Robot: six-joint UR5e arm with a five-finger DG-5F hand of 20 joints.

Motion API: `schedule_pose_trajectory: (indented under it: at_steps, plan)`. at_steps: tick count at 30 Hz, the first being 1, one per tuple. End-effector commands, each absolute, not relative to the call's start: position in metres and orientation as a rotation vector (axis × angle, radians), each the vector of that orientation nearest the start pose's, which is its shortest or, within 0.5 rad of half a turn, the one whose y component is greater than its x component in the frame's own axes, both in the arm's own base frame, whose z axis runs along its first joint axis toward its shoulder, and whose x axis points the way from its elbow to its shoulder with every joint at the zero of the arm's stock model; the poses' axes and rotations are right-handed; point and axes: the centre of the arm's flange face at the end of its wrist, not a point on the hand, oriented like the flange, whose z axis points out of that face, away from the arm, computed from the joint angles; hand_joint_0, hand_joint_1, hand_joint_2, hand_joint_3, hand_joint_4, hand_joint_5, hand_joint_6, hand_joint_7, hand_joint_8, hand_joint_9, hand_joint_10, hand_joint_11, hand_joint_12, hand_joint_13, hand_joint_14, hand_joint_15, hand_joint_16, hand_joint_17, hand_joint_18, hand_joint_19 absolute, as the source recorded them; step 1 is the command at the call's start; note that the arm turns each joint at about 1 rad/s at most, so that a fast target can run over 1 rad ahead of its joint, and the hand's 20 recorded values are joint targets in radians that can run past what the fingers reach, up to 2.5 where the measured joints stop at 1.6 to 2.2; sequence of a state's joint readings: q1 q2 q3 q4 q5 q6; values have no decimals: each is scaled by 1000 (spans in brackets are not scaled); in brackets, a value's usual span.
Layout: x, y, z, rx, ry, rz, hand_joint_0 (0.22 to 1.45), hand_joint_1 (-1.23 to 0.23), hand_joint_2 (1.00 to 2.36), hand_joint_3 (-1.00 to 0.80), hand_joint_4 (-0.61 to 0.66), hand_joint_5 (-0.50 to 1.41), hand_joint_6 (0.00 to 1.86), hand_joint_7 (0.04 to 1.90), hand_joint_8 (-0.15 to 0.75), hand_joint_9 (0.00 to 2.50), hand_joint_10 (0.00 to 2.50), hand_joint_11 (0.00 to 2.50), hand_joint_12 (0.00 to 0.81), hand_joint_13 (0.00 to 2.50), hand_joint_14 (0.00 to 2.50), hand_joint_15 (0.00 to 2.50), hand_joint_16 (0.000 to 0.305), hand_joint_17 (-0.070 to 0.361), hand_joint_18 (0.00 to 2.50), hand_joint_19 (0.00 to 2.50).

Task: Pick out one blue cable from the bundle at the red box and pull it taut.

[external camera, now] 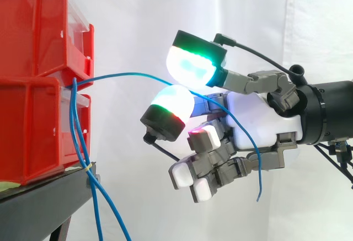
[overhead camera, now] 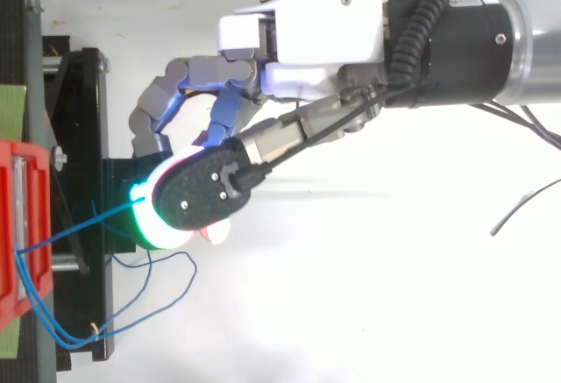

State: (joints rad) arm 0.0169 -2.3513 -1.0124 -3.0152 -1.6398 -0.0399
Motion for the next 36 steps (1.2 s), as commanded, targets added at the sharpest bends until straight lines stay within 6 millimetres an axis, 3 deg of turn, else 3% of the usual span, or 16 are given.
schedule_pose_trajectory:
  at_steps: [1, 4, 11, 19, 31, 36]
  plan:
    - [773, -113, 270, 1206, 1359, 1201, 554, -324, 1000, -500, -5, -118, 930, 902, 225, 1156, 26, 660, 318, 854, 16, 362, 38, 84, 679, 583]
    - [773, -113, 269, 1208, 1362, 1199, 594, -387, 1001, -490, -17, -112, 927, 934, 226, 1172, 24, 658, 317, 853, 16, 370, 37, 82, 672, 591]
    - [773, -115, 270, 1209, 1364, 1200, 583, -583, 1018, -280, -5, -119, 935, 951, 235, 1125, 27, 678, 320, 842, 16, 369, 38, 85, 668, 578]
    - [772, -117, 271, 1207, 1360, 1200, 607, -736, 1018, -274, 5, -126, 944, 927, 230, 1093, 27, 672, 311, 832, 16, 372, 38, 85, 664, 569]
    - [773, -116, 270, 1207, 1360, 1200, 677, -756, 1003, -464, -78, -142, 958, 927, 216, 1060, 25, 684, 303, 817, 16, 365, 37, 82, 654, 560]
    - [773, -116, 271, 1205, 1358, 1202, 606, -680, 1000, -500, 2, -143, 956, 858, 208, 1062, 27, 673, 303, 819, 18, 372, 37, 82, 653, 569]
